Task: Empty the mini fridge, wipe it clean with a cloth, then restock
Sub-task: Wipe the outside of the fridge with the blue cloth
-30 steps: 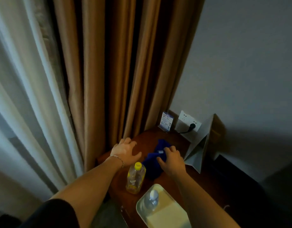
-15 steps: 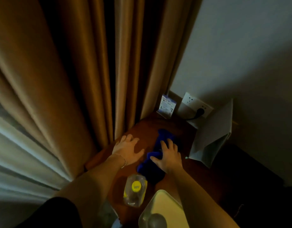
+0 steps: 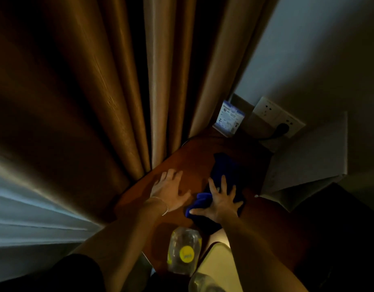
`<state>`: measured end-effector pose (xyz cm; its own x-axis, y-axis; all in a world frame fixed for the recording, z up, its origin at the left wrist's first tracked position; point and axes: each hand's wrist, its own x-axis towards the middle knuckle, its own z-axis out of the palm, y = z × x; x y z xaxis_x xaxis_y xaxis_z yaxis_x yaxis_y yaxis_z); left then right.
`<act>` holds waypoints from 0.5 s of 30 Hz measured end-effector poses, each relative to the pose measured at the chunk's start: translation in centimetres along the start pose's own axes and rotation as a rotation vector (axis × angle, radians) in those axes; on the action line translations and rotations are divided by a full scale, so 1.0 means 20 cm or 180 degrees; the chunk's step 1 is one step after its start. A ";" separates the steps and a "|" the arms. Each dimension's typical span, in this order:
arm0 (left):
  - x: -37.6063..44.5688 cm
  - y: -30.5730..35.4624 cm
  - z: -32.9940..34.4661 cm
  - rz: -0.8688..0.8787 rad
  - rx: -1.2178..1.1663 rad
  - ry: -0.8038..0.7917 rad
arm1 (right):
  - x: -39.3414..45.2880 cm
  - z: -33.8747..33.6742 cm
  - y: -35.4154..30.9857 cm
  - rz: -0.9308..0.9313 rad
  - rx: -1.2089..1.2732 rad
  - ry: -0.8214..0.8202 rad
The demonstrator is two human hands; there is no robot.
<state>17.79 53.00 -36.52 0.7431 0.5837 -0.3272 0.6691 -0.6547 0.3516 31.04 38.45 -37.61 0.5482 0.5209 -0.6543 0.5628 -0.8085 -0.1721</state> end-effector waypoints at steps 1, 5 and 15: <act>0.01 -0.01 0.01 -0.0031 0.0003 -0.0015 | 0.01 0.02 0.01 0.0005 -0.0102 0.0009; 0.01 -0.06 0.06 -0.0123 0.0000 -0.0111 | 0.05 0.06 0.02 -0.0009 -0.0453 0.0101; -0.01 -0.02 0.10 -0.0188 -0.0029 -0.0129 | 0.04 0.05 0.10 -0.0236 -0.0661 0.0536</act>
<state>17.31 52.14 -38.43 0.7014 0.6012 -0.3828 0.7120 -0.6152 0.3385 31.93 36.90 -39.24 0.5860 0.6289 -0.5110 0.7106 -0.7019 -0.0490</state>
